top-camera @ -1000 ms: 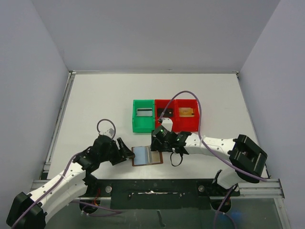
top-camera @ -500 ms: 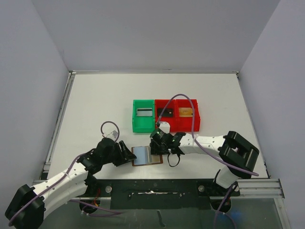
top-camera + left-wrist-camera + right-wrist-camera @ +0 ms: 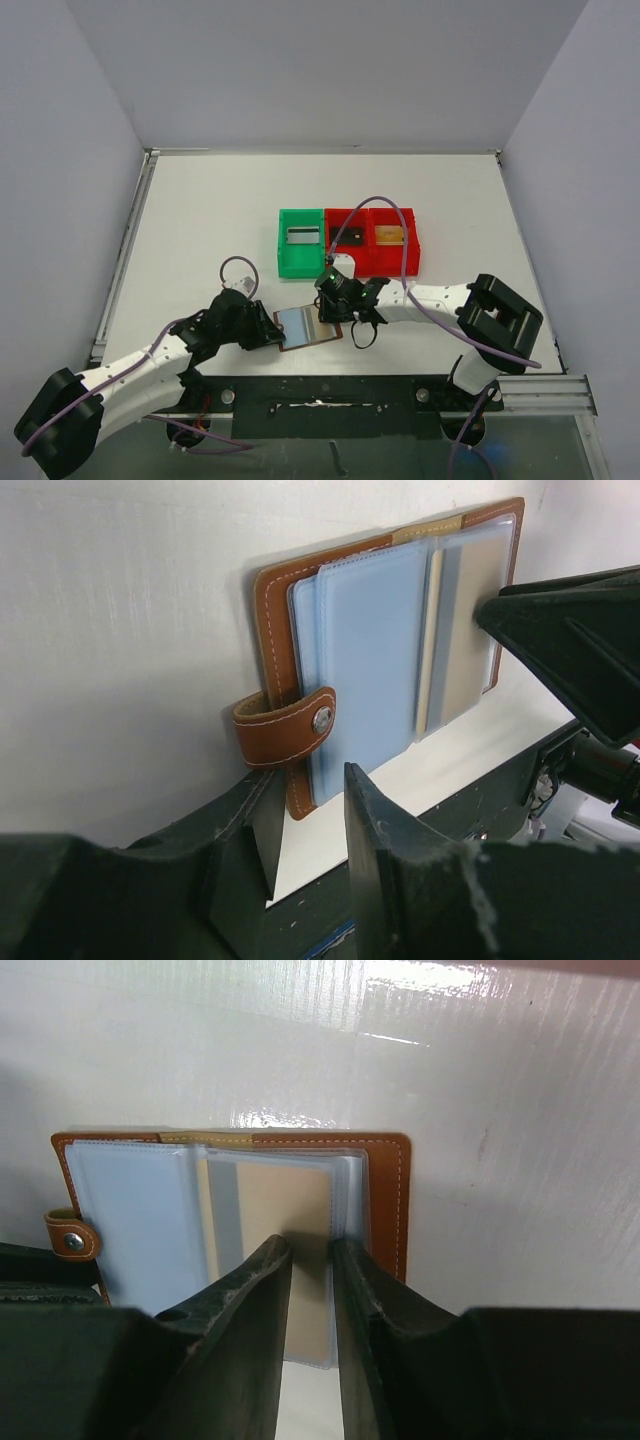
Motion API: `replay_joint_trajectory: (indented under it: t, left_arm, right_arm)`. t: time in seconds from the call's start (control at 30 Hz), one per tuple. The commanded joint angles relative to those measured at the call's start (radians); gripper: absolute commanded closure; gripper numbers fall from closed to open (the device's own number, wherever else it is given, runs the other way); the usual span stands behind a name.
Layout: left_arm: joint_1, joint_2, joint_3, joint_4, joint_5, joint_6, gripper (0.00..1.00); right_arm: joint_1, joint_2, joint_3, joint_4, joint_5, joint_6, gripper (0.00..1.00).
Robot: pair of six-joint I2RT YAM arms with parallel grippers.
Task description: Take the credit cards out of the card holder
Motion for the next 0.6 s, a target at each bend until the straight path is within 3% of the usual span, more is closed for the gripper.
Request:
replay_joint_trajectory:
  t: [0.0,0.37,0.57]
  left_arm:
    - [-0.008,-0.005,0.027,0.039,-0.011,0.010,0.72]
    - [-0.010,0.002,0.043,0.010,-0.021,0.030,0.76]
    - [-0.012,0.007,0.058,0.007,-0.025,0.038,0.77]
  right_arm:
    - [0.005,-0.045,-0.007,0.091,-0.050,0.001,0.76]
    - [0.002,-0.135,-0.049,0.139,-0.083,0.018,0.87]
    - [0.001,-0.141,-0.069,0.211,-0.159,0.025,0.83]
